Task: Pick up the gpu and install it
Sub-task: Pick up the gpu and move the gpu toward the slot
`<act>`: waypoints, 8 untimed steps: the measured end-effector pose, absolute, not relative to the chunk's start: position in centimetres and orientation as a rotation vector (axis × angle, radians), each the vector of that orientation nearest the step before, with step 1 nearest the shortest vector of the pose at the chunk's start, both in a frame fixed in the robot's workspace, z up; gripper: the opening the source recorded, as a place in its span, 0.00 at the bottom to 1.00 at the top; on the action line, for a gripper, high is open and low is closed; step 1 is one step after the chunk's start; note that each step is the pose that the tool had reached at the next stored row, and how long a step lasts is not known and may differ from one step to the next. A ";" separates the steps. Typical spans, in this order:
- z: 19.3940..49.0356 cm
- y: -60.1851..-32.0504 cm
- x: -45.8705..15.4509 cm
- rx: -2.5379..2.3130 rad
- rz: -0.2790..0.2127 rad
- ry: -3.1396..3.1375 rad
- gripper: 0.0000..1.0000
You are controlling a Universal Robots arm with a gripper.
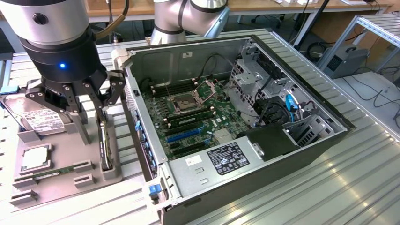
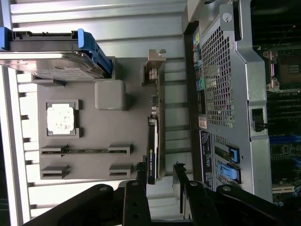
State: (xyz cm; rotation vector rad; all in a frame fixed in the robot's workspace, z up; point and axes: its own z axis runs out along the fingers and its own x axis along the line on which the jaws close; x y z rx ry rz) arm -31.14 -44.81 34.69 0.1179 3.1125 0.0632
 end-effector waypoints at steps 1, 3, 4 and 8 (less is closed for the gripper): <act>34.7 -44.8 -31.1 0.118 0.063 3.112 0.36; 34.6 -44.8 -31.1 0.118 0.063 3.113 0.36; 34.6 -44.8 -31.1 0.118 0.063 3.112 0.36; 34.5 -44.8 -31.1 0.118 0.063 3.112 0.36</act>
